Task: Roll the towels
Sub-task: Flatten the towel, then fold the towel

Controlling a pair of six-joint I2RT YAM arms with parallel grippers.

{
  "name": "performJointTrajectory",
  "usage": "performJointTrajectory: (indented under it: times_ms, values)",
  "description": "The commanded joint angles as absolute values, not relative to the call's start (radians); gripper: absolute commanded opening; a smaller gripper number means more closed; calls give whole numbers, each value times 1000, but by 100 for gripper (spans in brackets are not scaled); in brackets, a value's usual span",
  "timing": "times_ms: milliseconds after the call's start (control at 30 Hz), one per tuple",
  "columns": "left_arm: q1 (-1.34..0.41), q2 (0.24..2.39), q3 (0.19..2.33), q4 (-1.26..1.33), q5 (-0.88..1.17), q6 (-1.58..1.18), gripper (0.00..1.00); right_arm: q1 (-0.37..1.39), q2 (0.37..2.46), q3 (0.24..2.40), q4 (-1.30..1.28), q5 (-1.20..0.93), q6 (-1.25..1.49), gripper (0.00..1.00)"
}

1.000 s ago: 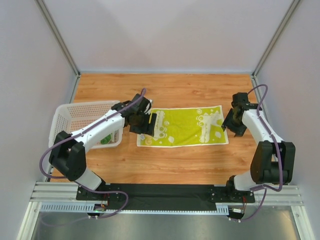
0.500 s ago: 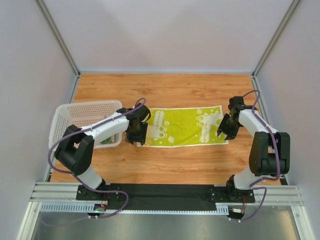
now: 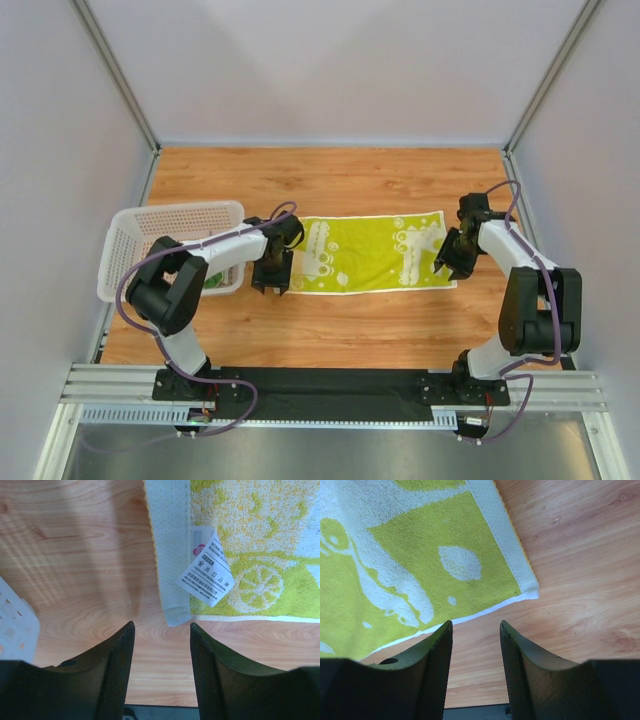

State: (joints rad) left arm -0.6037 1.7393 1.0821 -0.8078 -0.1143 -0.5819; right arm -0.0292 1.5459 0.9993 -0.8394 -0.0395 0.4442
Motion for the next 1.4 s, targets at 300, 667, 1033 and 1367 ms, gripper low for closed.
performJointTrajectory:
  times_ms: [300,667,1033,1367]
  values:
    - [-580,1732,1112,-762,-118,-618,50,-21,1523,1003,-834,-54,419,43]
    - [-578,1784,1097,-749,-77,-627,27,-21,1519,991,-831,-41,416,43]
    - [-572,1749,1132,-791,-80,-617,0,-72,1608,985,-842,-11,466,52]
    - [-572,1721,1157,-816,-66,-614,0,-167,1635,977,-830,15,503,53]
